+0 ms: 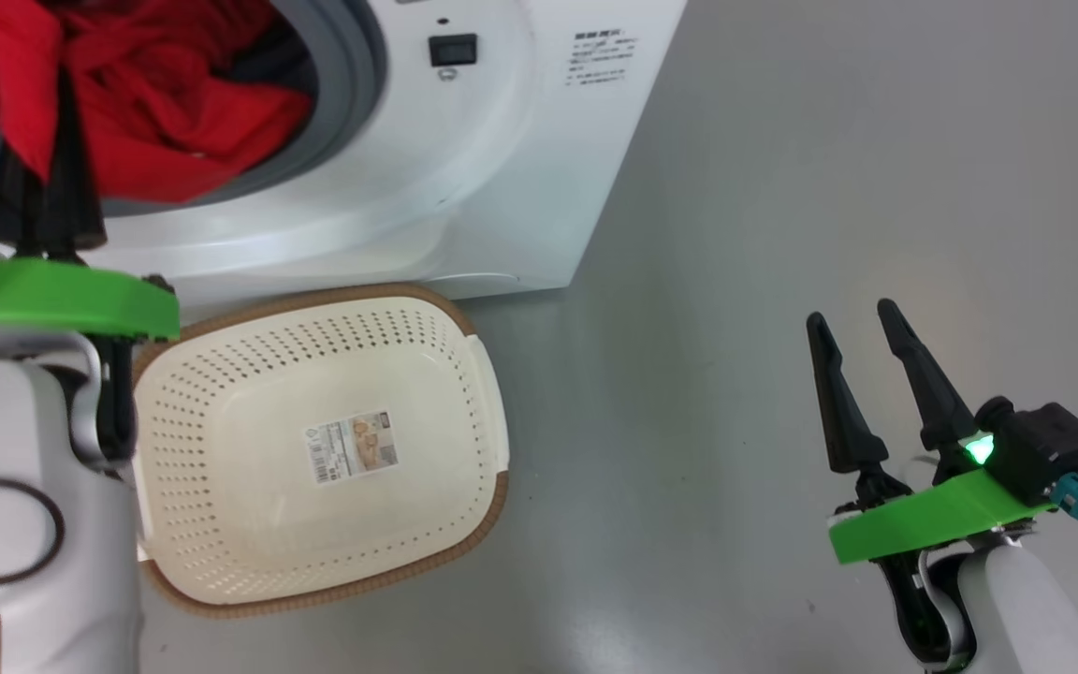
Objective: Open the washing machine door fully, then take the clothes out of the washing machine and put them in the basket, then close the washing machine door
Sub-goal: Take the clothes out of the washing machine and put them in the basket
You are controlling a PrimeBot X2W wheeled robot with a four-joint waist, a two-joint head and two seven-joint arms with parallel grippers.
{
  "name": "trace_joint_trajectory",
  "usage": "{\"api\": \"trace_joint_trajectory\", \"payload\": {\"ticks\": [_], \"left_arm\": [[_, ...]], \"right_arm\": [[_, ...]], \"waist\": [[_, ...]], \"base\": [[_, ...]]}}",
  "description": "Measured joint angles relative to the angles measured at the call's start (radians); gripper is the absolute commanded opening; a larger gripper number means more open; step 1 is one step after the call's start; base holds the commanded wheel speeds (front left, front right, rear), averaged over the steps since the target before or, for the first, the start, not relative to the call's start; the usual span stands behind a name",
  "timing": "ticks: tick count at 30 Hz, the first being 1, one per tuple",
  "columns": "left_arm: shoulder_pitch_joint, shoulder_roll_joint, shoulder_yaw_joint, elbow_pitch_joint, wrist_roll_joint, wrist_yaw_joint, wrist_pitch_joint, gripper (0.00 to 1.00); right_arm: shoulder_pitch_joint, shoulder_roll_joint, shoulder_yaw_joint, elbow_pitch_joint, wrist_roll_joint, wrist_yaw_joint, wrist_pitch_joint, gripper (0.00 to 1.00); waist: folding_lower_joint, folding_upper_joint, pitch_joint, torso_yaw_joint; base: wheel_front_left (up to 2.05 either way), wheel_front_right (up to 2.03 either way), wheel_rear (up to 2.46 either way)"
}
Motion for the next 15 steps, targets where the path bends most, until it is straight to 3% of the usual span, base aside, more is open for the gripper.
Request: {"api": "trace_joint_trajectory", "payload": {"ticks": [15], "left_arm": [[0.189,-0.058,0.013,-0.360,0.003,-0.001,0.000,0.00]], "right_arm": [[0.029,-0.006,-0.017,0.003,-0.003,0.000,0.000,1.00]], "waist": [[0.0000,0.0000,-0.049,0.060]], "base": [[0.00,0.00,0.00]]}}
